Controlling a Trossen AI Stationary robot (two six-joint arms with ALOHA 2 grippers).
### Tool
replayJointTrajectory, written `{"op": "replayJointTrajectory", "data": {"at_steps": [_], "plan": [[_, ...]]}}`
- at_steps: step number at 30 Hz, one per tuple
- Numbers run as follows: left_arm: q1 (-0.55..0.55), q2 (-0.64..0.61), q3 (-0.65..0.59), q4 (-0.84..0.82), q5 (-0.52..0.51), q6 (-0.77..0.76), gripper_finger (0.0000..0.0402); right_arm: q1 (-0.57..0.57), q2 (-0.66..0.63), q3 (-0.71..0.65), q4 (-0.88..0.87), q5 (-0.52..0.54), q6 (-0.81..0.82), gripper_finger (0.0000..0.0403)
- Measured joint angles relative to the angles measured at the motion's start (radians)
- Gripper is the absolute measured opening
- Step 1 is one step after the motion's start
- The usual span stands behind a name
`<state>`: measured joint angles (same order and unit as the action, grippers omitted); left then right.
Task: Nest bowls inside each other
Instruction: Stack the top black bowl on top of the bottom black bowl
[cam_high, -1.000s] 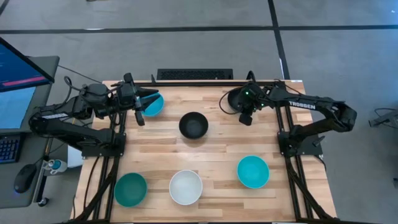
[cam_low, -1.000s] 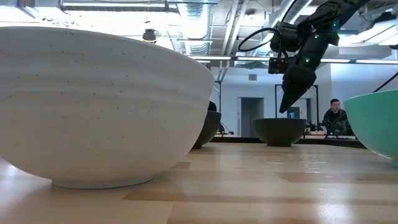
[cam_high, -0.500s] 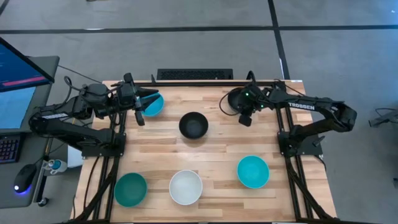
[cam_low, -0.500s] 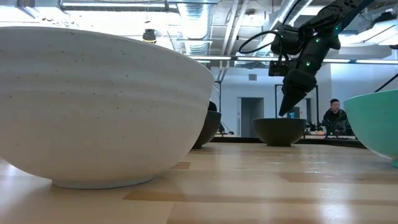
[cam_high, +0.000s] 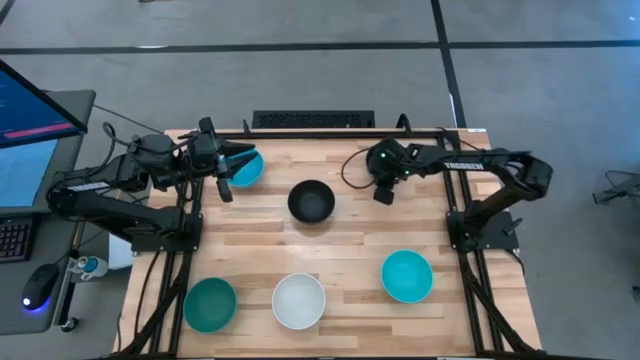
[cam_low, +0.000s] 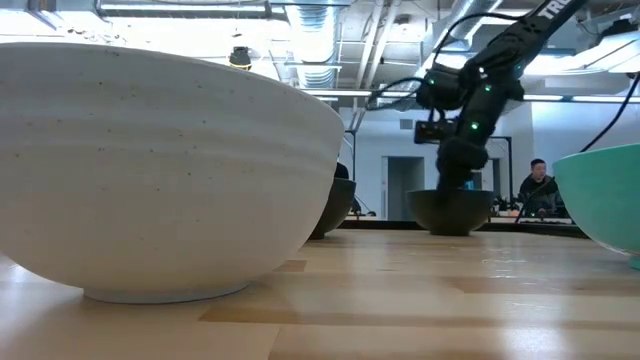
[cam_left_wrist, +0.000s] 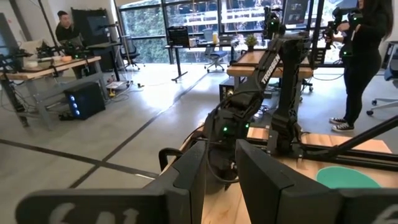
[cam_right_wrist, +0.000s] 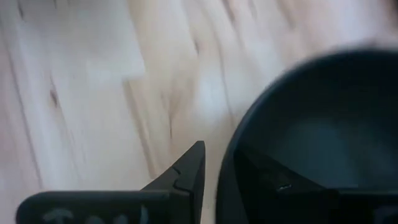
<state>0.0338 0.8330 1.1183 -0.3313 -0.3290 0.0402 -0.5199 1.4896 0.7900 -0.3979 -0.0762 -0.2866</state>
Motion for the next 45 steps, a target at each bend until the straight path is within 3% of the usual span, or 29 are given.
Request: {"op": "replayJointTrajectory", "data": {"at_steps": [5, 12, 19, 24, 28, 35, 45], "plan": [[0.000, 0.000, 0.000, 0.000, 0.000, 0.000, 0.0080, 0.001, 0.004, 0.017, 0.032, 0.052, -0.010, 0.0092], [0.000, 0.000, 0.000, 0.000, 0.001, 0.001, 0.0080, -0.012, 0.004, 0.020, -0.004, 0.055, -0.012, 0.0014], [0.000, 0.000, 0.000, 0.000, 0.001, 0.002, 0.0080, 0.021, 0.004, 0.020, -0.002, 0.059, 0.006, 0.0012], [0.000, 0.000, 0.000, 0.000, 0.001, 0.002, 0.0080, 0.111, -0.019, 0.040, -0.016, 0.057, 0.044, 0.0012], [0.000, 0.000, 0.000, 0.000, -0.010, 0.002, 0.0080, 0.204, -0.056, 0.111, -0.024, 0.113, 0.057, 0.0012], [0.000, -0.005, 0.000, -0.001, -0.078, 0.000, 0.0080, 0.322, -0.071, 0.265, -0.043, 0.119, 0.152, 0.0012], [0.000, -0.005, 0.000, 0.006, -0.102, 0.000, 0.0080, 0.457, 0.072, 0.409, -0.034, 0.131, 0.234, 0.0012]]}}
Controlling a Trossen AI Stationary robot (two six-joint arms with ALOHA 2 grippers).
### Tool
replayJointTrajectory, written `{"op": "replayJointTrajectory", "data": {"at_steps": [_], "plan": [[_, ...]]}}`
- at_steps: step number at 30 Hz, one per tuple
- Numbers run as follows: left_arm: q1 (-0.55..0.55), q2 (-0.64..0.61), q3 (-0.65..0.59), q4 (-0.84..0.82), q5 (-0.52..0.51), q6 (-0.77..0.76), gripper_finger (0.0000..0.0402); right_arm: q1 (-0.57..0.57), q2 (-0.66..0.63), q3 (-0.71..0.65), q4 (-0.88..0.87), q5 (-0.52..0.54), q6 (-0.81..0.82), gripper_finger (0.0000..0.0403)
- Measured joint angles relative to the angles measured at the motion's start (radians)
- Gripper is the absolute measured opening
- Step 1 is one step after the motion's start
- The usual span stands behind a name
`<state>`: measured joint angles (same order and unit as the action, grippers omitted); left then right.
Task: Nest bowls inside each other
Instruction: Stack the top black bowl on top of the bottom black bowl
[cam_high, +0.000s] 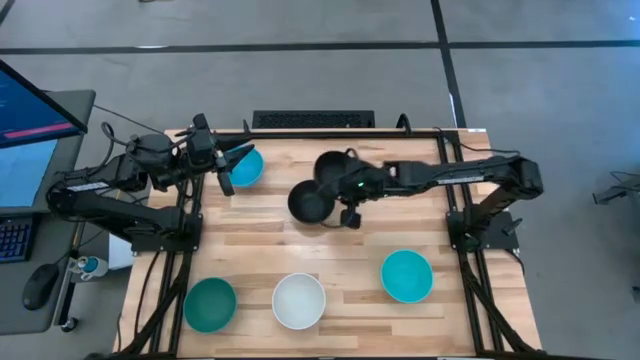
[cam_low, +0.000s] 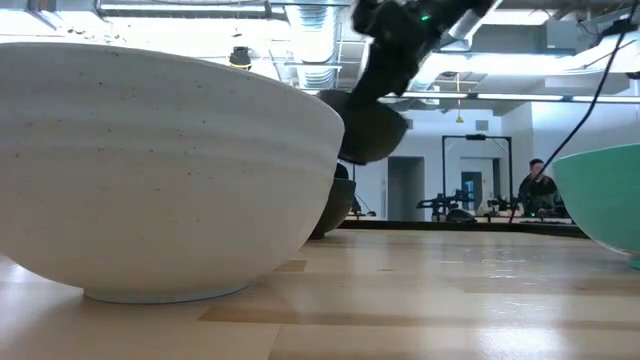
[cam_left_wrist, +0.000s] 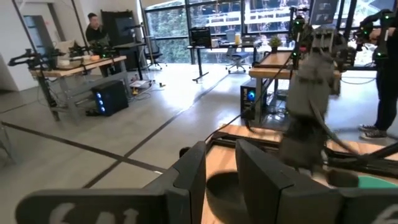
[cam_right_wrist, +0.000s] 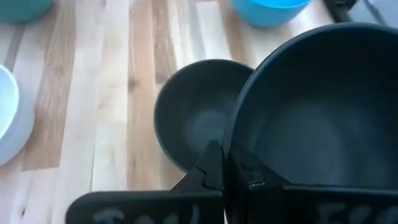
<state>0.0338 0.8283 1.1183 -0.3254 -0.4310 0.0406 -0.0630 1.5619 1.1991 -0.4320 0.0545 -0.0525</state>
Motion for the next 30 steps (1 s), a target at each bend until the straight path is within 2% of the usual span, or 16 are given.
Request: {"op": "replayJointTrajectory", "data": {"at_steps": [8, 15, 22, 30], "plan": [[0.000, 0.000, 0.000, 0.009, 0.004, 0.001, 0.0080, 0.071, 0.183, 0.153, -0.001, -0.002, 0.001, 0.0012], [0.000, -0.033, 0.000, 0.005, 0.006, 0.002, 0.0080, 0.096, 0.277, 0.244, -0.038, -0.001, 0.000, 0.0012], [0.000, -0.070, 0.000, -0.008, 0.015, 0.002, 0.0080, 0.096, 0.309, 0.274, -0.155, -0.001, -0.015, 0.0012], [0.000, -0.082, 0.000, -0.194, 0.140, -0.018, 0.0080, 0.094, 0.310, 0.275, -0.166, 0.002, -0.033, 0.0012]]}}
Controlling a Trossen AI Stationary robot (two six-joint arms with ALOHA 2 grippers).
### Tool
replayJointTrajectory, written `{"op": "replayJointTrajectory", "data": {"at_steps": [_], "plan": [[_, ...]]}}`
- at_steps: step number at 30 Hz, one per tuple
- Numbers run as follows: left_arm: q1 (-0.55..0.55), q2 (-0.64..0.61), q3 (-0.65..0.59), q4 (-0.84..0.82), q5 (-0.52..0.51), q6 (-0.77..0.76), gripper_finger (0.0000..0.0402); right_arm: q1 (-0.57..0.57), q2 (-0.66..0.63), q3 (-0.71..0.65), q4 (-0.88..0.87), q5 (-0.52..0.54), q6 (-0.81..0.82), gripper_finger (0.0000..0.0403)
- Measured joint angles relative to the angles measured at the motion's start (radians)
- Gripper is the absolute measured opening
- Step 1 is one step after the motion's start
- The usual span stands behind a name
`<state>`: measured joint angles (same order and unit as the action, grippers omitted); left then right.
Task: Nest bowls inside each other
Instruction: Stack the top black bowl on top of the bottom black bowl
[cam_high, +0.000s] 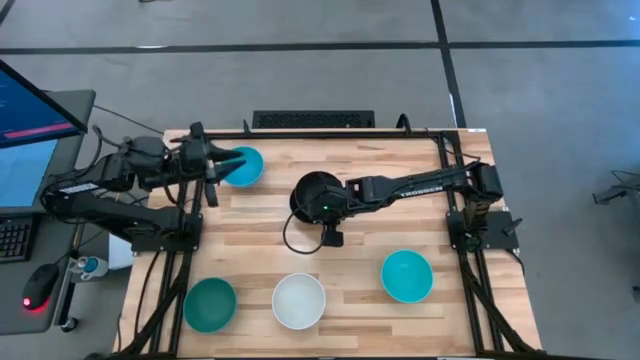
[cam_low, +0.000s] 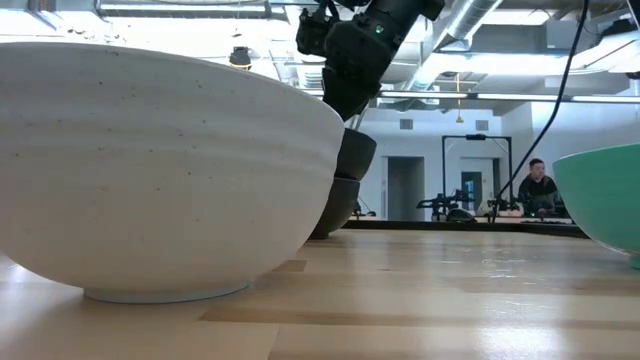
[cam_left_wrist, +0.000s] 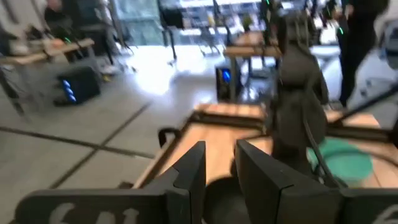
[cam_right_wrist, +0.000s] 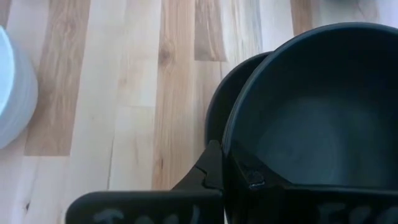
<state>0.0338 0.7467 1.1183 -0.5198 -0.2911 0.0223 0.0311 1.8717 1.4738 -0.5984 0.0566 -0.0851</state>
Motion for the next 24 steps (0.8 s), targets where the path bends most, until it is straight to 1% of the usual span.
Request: {"op": "replayJointTrajectory", "data": {"at_steps": [2, 4, 7, 11, 13, 16, 19, 21, 24], "plan": [[0.000, -0.002, 0.000, -0.027, 0.037, -0.004, 0.0080, 0.000, 0.000, 0.000, 0.000, -0.002, -0.001, 0.0012], [0.000, -0.002, 0.000, -0.048, 0.097, 0.004, 0.0080, -0.001, 0.000, 0.000, 0.000, -0.005, -0.001, 0.0012], [0.000, -0.003, 0.000, -0.066, 0.231, 0.037, 0.0080, 0.000, 0.000, 0.000, 0.000, -0.006, -0.002, 0.0012], [0.000, -0.020, 0.000, -0.099, 0.354, -0.025, 0.0080, 0.000, 0.000, 0.000, 0.000, -0.006, -0.002, 0.0012], [0.000, -0.025, 0.000, -0.153, 0.374, -0.053, 0.0080, 0.000, 0.000, 0.000, 0.000, -0.006, -0.010, 0.0012], [0.000, -0.029, 0.000, -0.198, 0.371, -0.075, 0.0080, -0.001, 0.000, 0.000, 0.002, 0.002, -0.021, 0.0012], [0.000, -0.030, 0.000, -0.185, 0.368, -0.078, 0.0080, -0.007, -0.001, 0.000, 0.006, 0.003, -0.021, 0.0013], [0.000, -0.030, 0.000, -0.183, 0.373, -0.078, 0.0080, -0.011, -0.001, 0.000, 0.007, 0.003, -0.021, 0.0022], [0.000, -0.030, 0.000, -0.183, 0.373, -0.077, 0.0080, -0.015, -0.001, 0.000, 0.007, 0.000, -0.015, 0.0046]]}}
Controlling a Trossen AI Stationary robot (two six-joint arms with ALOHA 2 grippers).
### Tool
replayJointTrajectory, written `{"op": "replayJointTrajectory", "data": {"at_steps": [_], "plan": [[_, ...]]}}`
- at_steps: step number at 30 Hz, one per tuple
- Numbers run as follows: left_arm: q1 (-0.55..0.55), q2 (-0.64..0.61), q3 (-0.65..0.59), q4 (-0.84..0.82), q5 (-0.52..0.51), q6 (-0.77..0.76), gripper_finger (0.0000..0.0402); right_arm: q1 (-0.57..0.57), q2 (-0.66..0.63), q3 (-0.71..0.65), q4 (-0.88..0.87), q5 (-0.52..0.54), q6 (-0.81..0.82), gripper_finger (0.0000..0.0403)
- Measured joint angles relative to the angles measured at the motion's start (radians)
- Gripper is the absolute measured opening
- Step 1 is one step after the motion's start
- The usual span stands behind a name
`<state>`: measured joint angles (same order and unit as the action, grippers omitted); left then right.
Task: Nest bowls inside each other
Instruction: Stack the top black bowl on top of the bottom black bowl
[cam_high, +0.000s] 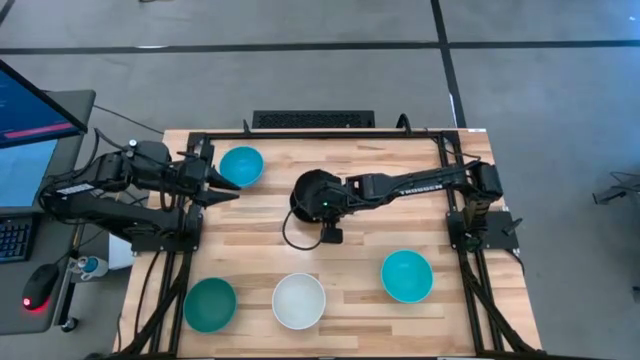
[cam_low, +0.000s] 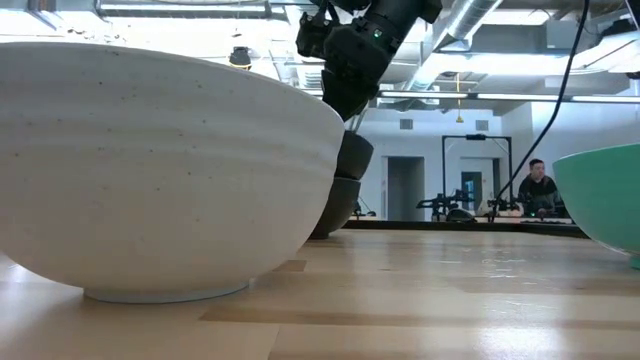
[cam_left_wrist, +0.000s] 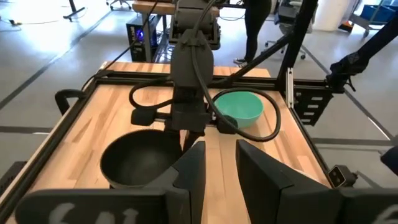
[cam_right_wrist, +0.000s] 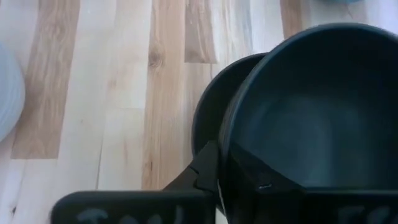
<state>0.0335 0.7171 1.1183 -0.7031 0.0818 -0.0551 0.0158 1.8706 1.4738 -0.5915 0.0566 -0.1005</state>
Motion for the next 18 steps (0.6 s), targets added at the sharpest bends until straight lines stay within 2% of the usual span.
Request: {"op": "replayJointTrajectory", "data": {"at_steps": [5, 11, 18], "plan": [[0.000, 0.000, 0.000, -0.006, 0.000, 0.001, 0.0080, -0.010, 0.000, 0.000, 0.007, -0.024, 0.025, 0.0066], [0.000, 0.000, 0.000, -0.006, -0.001, 0.002, 0.0080, -0.011, 0.000, 0.000, 0.067, -0.029, 0.037, 0.0070], [0.000, 0.005, 0.000, -0.006, -0.001, 0.009, 0.0080, -0.010, 0.000, -0.007, 0.049, -0.030, 0.049, 0.0071]]}}
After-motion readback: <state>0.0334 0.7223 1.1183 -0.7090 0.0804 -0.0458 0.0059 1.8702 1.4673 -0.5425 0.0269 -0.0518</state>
